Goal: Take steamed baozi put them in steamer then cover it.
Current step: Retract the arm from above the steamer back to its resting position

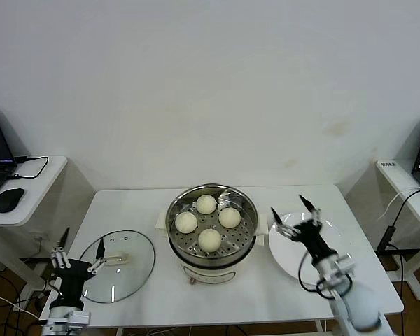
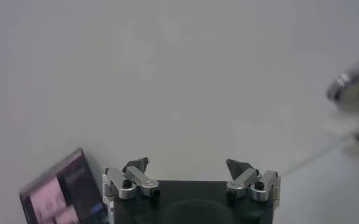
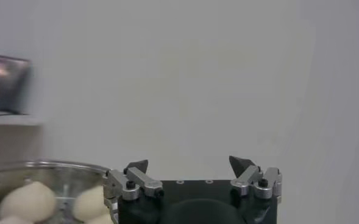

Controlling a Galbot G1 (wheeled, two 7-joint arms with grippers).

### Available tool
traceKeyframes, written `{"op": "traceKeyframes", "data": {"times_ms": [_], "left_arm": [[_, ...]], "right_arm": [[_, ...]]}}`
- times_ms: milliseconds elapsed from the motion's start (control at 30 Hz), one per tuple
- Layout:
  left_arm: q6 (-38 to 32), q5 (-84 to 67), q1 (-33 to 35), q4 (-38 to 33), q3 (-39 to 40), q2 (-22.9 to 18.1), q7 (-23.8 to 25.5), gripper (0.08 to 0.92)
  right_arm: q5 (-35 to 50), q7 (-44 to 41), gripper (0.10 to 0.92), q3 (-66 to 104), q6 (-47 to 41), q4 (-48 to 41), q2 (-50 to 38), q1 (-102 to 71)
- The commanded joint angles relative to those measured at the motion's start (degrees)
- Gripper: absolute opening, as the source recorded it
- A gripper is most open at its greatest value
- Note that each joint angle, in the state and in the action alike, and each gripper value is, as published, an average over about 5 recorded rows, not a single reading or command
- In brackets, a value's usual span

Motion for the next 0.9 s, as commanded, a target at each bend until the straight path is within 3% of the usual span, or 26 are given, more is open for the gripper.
{"op": "traceKeyframes", "data": {"times_ms": [33,333,900], "left_arm": [[-0.37,32.65,0.79,6.98,2.15,2.91,2.52,0.823],[2.35,42.22,1.79,8.91,2.68,1.4,2.66,0.823],[2.54,39.71,-14.77,23.7,7.59,3.12,4.65,0.823]], "right_arm": [[-5.84,4.3,0.823,16.45,5.02,1.7,12.88,-15.58],[-5.79,6.5,0.823,19.81,4.94,1.21,13.75,-15.94],[-5.86,5.7,0.823,20.23,4.67,2.15,15.88,-17.13]]}}
